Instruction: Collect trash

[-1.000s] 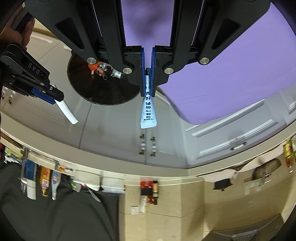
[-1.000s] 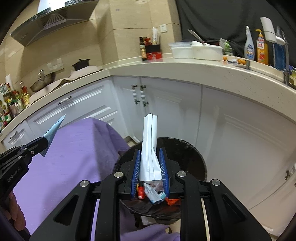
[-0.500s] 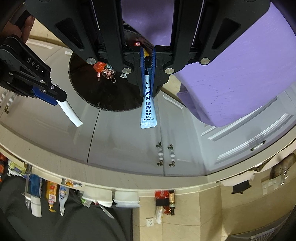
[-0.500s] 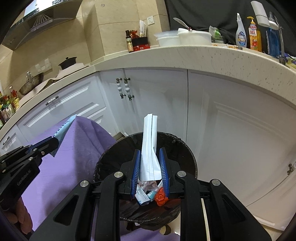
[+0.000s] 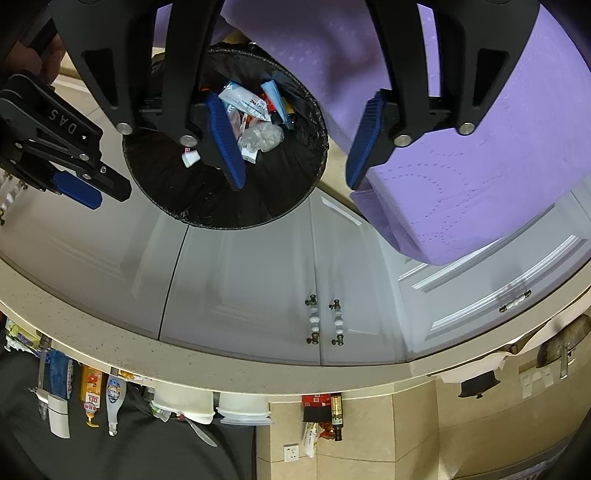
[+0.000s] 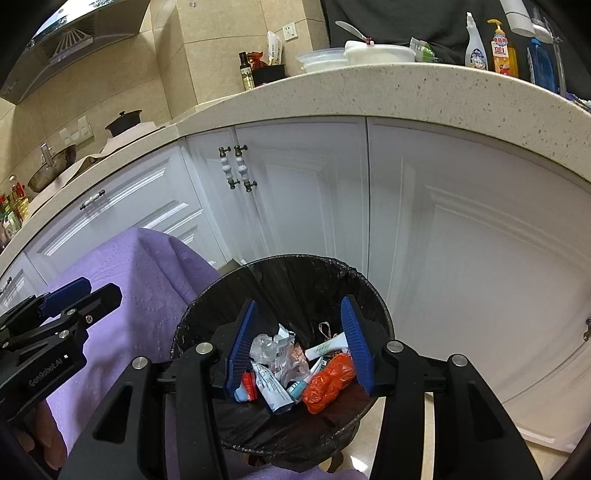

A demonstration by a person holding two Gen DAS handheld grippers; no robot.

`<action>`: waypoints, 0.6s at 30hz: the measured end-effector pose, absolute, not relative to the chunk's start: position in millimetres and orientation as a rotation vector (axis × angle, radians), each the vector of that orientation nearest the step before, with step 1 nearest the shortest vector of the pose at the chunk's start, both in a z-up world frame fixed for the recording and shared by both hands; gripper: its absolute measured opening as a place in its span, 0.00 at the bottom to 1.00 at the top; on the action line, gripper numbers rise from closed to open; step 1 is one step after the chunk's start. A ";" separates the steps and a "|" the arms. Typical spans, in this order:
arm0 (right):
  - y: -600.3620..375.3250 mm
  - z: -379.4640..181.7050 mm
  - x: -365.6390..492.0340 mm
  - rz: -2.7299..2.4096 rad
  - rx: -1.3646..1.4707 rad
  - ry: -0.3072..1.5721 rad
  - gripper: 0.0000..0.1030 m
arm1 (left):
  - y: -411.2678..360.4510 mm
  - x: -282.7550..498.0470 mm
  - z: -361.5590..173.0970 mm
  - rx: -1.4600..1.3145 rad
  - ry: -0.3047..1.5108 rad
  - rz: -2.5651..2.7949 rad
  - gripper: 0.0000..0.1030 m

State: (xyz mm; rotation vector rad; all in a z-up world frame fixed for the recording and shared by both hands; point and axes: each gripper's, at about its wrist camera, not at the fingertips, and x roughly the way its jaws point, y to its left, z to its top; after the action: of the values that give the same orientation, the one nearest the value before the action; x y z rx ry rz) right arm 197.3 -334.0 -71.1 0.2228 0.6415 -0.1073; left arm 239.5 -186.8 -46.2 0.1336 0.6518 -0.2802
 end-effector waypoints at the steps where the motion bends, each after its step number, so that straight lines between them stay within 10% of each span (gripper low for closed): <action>1: -333.1 -69.6 195.4 -0.108 0.221 0.639 0.49 | -185.0 238.0 -45.4 0.130 0.650 -0.280 0.59; 18: -309.7 -43.6 154.8 -0.109 0.187 0.588 0.61 | -149.3 186.6 -21.3 0.097 0.595 -0.248 0.72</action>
State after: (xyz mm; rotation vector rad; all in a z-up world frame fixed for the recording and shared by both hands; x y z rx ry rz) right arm 154.8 -309.7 -43.6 0.1870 0.5885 -0.1087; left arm 186.6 -149.3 -21.3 0.0975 0.5947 -0.2481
